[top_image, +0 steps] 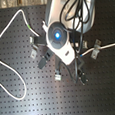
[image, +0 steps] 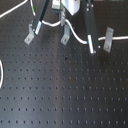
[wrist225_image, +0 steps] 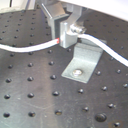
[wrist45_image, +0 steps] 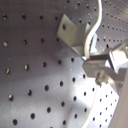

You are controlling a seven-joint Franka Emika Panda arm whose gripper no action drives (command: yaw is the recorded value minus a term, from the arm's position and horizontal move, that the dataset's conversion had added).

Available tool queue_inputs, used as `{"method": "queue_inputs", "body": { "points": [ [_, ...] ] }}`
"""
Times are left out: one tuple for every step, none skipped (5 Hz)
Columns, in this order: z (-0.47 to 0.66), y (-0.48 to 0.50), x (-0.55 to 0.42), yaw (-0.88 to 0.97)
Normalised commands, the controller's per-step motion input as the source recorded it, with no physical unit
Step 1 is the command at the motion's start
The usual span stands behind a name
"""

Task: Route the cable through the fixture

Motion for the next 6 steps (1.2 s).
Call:
{"method": "queue_inputs", "body": {
  "points": [
    [0.09,0.131,-0.305,-0.08],
    [0.25,0.243,-0.197,0.00],
    [0.11,0.112,0.129,0.00],
    [0.06,0.029,-0.023,0.00],
    [0.03,0.019,0.023,-0.04],
    [0.34,0.092,-0.079,-0.07]
  ]
}}
